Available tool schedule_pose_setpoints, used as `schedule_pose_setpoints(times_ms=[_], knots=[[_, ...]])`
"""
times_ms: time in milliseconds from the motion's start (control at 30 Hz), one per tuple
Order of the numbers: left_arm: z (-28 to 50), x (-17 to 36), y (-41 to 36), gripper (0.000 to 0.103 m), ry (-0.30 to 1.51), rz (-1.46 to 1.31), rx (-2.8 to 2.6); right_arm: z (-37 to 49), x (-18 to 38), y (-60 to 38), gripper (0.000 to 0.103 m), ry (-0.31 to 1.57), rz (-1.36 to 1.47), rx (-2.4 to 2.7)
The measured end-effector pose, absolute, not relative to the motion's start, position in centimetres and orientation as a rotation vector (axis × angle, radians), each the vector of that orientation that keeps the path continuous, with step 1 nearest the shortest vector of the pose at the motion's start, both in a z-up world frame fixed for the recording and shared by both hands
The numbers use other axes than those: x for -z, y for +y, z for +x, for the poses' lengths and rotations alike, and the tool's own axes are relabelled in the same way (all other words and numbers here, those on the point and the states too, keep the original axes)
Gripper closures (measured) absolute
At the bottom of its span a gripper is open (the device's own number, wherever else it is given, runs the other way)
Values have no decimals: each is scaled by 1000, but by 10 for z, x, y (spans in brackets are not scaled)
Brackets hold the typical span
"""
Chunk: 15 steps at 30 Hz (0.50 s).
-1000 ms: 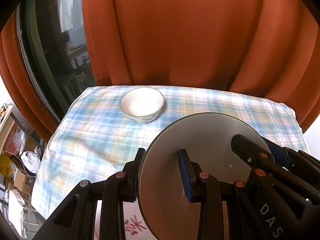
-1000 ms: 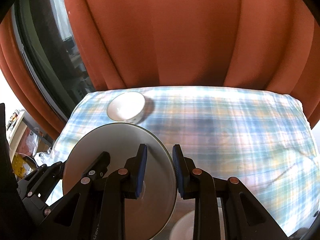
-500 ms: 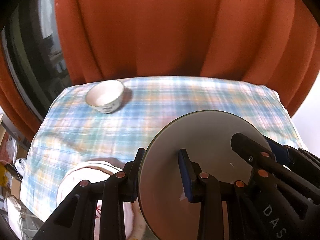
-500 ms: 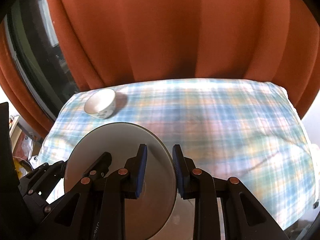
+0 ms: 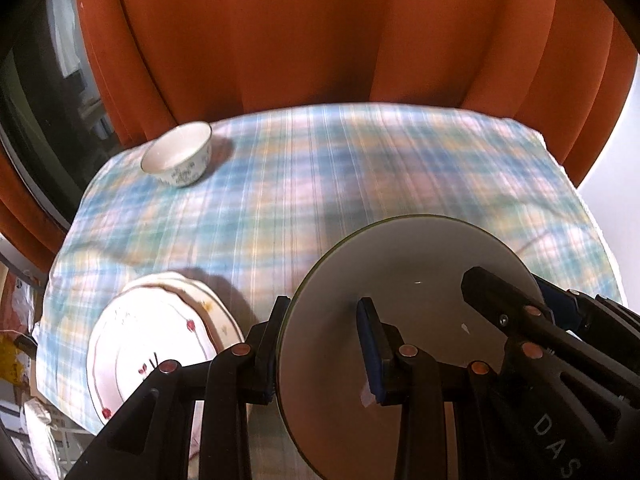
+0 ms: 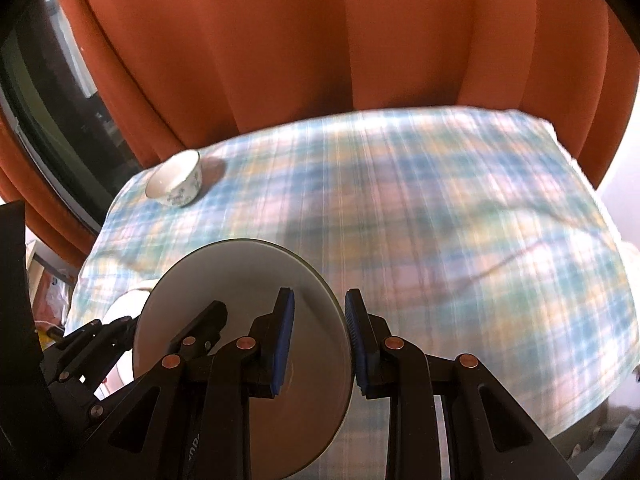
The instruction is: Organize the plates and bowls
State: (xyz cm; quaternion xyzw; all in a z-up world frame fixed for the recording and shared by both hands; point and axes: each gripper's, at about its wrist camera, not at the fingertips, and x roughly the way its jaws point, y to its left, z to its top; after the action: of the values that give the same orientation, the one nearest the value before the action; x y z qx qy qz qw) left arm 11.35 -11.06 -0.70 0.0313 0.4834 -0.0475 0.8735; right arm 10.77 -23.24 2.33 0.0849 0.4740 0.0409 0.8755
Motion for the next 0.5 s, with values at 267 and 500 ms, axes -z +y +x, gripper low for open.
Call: schedule_pose_setpoints(times_ms=[267, 500], knots=[[105, 24, -112, 70, 1068, 47, 112, 98, -7, -231, 73, 1038, 156, -76], [104, 35, -107, 70, 1098, 43, 88, 99, 3, -227, 73, 1074, 144, -85]])
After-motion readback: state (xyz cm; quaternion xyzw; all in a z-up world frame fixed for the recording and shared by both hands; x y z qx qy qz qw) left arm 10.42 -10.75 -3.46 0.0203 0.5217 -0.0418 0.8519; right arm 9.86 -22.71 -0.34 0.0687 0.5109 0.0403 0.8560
